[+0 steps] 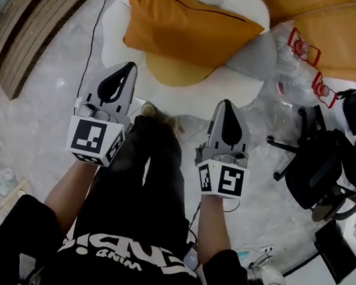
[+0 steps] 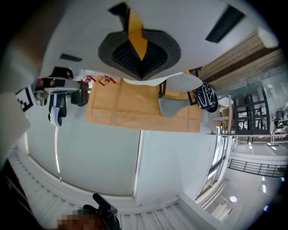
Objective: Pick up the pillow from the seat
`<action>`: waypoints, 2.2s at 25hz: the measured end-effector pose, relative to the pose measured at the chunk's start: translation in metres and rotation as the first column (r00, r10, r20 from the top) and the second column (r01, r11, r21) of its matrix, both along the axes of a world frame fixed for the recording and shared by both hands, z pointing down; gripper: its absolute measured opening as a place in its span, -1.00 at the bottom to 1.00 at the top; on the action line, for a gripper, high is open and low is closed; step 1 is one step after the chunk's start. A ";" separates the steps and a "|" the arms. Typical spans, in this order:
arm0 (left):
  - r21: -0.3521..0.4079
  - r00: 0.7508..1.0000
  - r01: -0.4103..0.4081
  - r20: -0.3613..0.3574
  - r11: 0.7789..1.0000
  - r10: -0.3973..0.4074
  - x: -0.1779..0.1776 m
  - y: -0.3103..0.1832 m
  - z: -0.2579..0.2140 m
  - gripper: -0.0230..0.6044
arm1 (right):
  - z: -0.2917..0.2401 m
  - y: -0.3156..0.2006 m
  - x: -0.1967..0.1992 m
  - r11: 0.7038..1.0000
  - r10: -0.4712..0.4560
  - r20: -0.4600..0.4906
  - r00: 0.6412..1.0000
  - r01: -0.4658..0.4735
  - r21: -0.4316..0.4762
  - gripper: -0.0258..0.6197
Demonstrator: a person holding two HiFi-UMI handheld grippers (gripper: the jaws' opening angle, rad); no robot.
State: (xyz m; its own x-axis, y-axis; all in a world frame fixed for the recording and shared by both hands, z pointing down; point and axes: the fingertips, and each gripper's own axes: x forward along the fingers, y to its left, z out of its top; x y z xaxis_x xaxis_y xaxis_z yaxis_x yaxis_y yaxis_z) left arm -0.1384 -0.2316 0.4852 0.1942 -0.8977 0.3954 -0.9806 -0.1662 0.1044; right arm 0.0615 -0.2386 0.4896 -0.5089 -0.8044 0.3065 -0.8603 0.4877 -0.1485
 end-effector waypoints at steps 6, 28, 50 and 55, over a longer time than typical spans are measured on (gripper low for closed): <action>-0.013 1.000 -0.010 -0.012 1.000 0.010 0.004 -0.016 0.022 -0.90 | 0.020 -0.017 -0.007 0.999 -0.039 0.013 0.999 0.039 0.009 -0.85; -0.167 1.000 -0.020 0.017 0.986 0.023 -0.023 -0.141 0.216 -0.90 | 0.227 -0.155 -0.005 0.988 -0.028 -0.061 0.998 0.018 -0.156 -0.85; -0.256 0.977 0.203 -0.006 0.945 -0.212 -0.090 -0.174 0.308 0.17 | 0.363 -0.228 0.019 0.913 0.090 -0.016 0.996 -0.089 -0.398 0.17; -0.271 0.980 0.174 -0.049 0.947 -0.194 -0.090 -0.180 0.314 0.06 | 0.368 -0.235 0.013 0.917 0.067 0.000 0.998 -0.061 -0.393 0.17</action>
